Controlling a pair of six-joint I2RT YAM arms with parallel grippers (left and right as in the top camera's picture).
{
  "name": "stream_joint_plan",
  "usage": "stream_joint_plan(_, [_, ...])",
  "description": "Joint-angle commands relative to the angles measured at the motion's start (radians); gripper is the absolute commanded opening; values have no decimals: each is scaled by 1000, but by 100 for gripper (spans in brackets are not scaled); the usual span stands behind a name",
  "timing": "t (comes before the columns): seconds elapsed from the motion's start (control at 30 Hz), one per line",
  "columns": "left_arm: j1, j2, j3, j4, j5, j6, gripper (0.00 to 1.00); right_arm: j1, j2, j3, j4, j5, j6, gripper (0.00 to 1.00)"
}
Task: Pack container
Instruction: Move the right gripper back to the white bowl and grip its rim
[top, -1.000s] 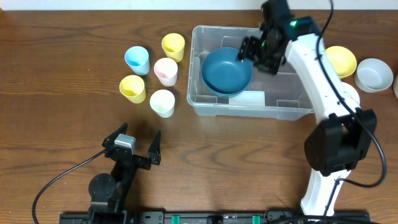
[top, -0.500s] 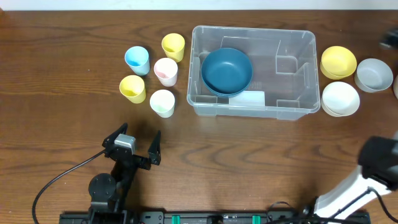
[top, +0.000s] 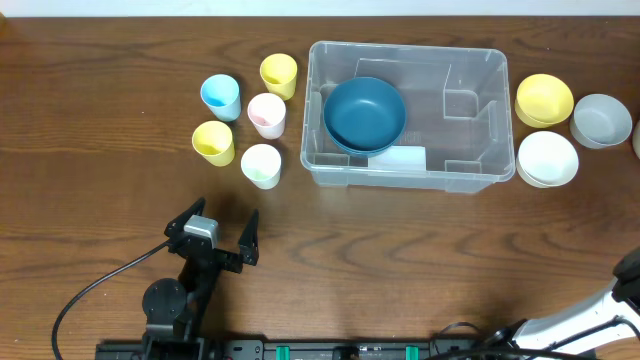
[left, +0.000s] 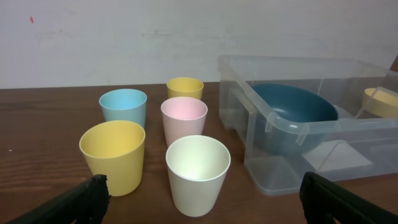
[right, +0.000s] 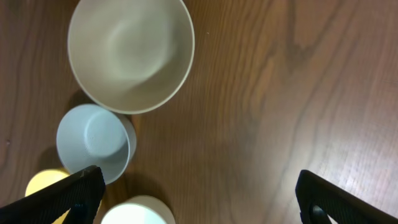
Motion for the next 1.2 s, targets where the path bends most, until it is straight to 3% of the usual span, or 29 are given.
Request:
stream_joint_plan(0.0, [5,-6,-19,-33,17,14,98,-11,43,-43,58,3,-27,99])
stream_joint_plan(0.43, [5,-6,-19,-33,17,14,98,-11,285,-53,226,-15,-56,99])
stream_joint_plan(0.73, [5,-6,-19,-33,17,14,98,-11,342,-53,300,-15,-56,99])
stream_joint_plan(1.03, [5,-6,-19,-33,17,14,98,-11,346,-76,312,1,-56,86])
stream_joint_plan(1.17, [5,-6,-19,-33,17,14,98,-11,348,-104,323,8,-56,86])
